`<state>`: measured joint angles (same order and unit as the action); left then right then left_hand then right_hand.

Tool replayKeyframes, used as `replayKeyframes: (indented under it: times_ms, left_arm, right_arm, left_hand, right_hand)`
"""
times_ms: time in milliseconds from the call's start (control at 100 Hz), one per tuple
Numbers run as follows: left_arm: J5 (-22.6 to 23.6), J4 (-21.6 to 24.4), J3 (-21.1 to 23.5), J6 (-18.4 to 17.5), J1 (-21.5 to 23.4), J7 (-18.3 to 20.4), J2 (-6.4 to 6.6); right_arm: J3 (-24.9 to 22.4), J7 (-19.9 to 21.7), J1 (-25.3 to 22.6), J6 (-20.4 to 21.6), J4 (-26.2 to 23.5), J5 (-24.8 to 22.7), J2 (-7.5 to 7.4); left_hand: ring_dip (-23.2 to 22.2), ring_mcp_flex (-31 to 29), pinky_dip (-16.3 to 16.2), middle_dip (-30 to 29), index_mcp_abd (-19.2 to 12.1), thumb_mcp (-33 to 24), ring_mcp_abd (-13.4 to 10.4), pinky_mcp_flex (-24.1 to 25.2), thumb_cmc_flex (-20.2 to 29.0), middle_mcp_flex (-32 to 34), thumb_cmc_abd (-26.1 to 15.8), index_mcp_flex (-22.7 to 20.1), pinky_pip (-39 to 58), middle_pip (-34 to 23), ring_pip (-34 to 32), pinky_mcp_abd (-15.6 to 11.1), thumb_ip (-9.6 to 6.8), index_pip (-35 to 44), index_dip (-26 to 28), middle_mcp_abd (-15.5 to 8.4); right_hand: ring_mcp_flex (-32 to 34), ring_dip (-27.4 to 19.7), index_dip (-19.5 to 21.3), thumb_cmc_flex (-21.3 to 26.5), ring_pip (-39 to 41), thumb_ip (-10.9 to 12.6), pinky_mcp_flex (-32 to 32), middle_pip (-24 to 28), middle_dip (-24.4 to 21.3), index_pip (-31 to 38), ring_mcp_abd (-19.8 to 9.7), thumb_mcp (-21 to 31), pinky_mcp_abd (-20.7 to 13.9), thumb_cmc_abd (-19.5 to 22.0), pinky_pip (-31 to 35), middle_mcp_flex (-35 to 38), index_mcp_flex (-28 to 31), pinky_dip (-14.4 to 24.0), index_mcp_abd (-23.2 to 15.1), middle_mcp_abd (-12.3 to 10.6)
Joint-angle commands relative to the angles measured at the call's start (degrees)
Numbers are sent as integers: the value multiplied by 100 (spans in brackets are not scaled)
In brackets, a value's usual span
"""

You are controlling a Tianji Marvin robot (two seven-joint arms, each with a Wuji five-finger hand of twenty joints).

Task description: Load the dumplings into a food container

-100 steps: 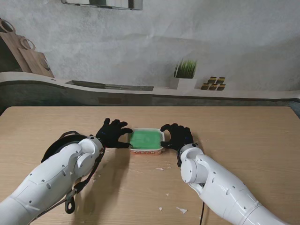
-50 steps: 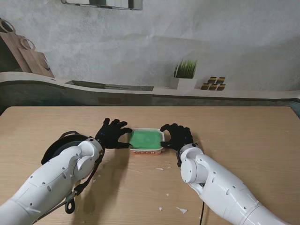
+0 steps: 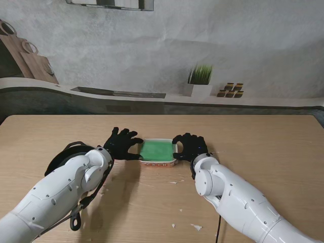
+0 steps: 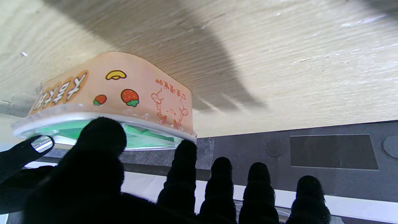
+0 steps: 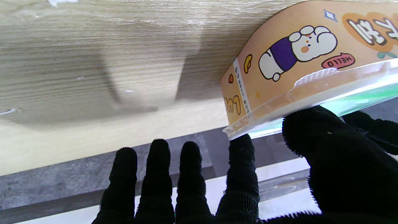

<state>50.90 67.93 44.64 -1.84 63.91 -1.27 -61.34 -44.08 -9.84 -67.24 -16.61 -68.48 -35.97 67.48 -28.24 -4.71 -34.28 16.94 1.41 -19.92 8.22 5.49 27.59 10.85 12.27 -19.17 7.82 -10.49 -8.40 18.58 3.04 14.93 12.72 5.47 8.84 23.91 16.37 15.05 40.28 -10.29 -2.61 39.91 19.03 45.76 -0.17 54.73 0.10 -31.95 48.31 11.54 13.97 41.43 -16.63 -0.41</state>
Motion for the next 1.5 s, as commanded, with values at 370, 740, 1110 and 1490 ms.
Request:
replayKeyframes:
  times_ms: [370,740,1110,1490]
  left_arm:
    - [-113,771,1271,-502,860,-469,-88]
    - [-1124,2200,2396,-575,2397,-542,-238]
    - [-1680,2660,2609,-401,3602,-904,-355]
    - [-1685,2274,2377,-594,3624,-1108,-376]
  right_arm:
    - [-823,-527,-600,1118,-454,174,48]
    - [-2069,540,-1915,1591,-2243,999,-189]
    - [-2734,726,-3467,1629,-3332,1740,-220]
    - [-2462,441,-3390,1898,-2867,1407,-204]
  left_hand:
    - [30,160,-224,21,60,616,-28,-16,267,-100,-20,532,75,131,-46,-61,-158,-34,-136,-109]
    - [85,54,-215,9,485,913,103,-552,682,64,-332,270,202,-477,-413,-48,-176,190,-42,63]
    - [293,90,14,-169,634,982,294,-710,671,43,-152,271,75,-413,-353,551,-209,53,-125,176]
    - [330,151,31,-211,716,855,150,-356,647,28,-25,284,45,-354,-151,63,-221,21,-141,133]
  right_hand:
    - [-37,-7,-152,71,-70,19,-96,-127,-67,-95,-41,-321,-10,-63,-320,-123,-647,-40,-375,-191]
    - [60,-408,-228,-187,-928,168,184,-412,-166,19,-117,-637,158,674,-1337,-112,-730,-66,686,-119]
    - [136,-612,-394,-425,-1362,176,357,-505,-192,-127,-69,-973,229,1002,-2204,-109,-766,424,766,-50]
    - [101,-600,-358,-244,-1356,224,287,-437,-155,-188,-123,-712,166,780,-2365,-94,-520,588,472,-169]
